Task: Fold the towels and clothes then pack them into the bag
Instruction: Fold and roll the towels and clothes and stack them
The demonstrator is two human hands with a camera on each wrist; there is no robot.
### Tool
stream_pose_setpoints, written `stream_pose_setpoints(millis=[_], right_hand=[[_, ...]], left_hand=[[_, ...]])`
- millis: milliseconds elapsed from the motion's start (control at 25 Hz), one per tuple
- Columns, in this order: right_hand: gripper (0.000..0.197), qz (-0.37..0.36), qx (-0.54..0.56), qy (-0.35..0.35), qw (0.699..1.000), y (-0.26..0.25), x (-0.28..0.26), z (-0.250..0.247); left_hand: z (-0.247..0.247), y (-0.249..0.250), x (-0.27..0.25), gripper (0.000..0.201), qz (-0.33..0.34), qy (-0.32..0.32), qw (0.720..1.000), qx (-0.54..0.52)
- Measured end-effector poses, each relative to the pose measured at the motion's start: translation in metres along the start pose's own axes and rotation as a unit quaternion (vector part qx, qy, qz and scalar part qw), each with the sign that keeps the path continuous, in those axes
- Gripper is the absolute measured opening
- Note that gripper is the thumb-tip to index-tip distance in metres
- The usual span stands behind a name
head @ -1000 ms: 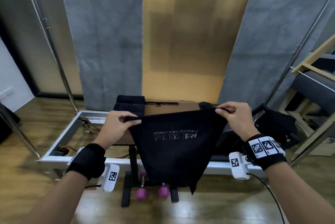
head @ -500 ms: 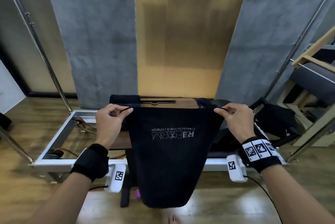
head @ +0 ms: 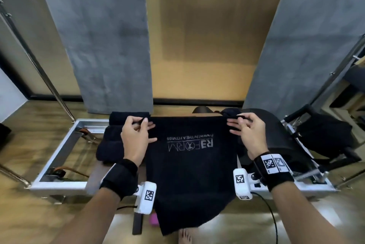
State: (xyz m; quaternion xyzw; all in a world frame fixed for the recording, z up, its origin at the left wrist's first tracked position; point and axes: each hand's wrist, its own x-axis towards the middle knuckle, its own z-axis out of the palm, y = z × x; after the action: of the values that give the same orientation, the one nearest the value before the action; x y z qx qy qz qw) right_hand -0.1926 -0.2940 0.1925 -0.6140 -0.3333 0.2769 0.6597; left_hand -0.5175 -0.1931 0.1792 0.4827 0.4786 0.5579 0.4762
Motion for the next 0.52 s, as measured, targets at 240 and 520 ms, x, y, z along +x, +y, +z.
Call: stream_pose_setpoints(millis=[240, 520], right_hand=[[0.012, 0.072, -0.003, 0.013, 0.997, 0.055, 0.095, 0.023], [0.014, 0.181, -0.017, 0.010, 0.983, 0.129, 0.171, 0.050]], left_hand=[[0.054, -0.064, 0.091, 0.007, -0.048, 0.054, 0.996, 0.053], [0.092, -0.123, 0.157, 0.014, -0.106, 0.085, 0.980, 0.142]])
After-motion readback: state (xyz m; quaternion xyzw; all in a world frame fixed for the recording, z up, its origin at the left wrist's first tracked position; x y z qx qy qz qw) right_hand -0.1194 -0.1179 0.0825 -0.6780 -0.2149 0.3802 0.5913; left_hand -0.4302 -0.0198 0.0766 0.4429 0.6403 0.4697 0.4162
